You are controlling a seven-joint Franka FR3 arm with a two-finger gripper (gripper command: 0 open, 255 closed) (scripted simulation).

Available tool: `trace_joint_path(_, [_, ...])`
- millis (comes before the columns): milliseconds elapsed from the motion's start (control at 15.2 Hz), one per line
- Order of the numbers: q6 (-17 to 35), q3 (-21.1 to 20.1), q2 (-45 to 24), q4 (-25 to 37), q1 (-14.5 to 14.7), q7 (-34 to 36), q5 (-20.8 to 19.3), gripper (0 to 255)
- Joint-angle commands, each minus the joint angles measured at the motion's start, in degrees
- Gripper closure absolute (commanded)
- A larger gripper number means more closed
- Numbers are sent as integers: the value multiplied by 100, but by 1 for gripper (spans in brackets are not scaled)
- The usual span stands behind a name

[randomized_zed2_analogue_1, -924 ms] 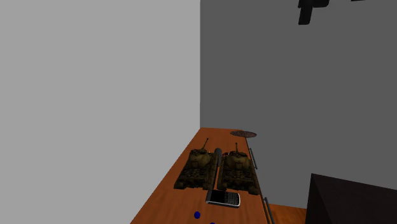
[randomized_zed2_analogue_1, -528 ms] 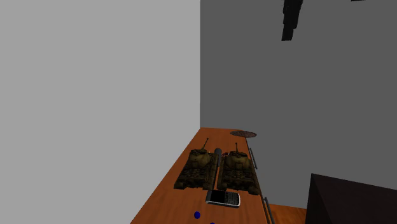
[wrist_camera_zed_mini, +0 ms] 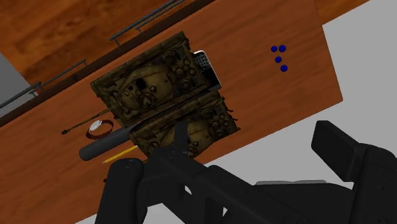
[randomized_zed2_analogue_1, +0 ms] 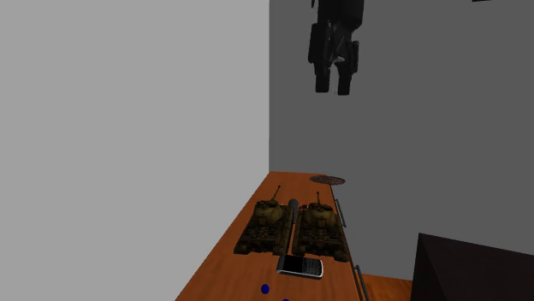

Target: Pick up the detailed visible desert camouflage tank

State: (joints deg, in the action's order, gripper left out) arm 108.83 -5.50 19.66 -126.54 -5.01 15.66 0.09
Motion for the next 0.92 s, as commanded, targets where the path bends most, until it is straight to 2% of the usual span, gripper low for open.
trace_joint_path(0, [183,-49,-418,188,-86,396,-28,0])
trace_joint_path(396, [682,-51,-1663,784,-287,1455,-159,0])
trace_joint_path(858, [1042,144,-3076,1671,-432,2543,-248,0])
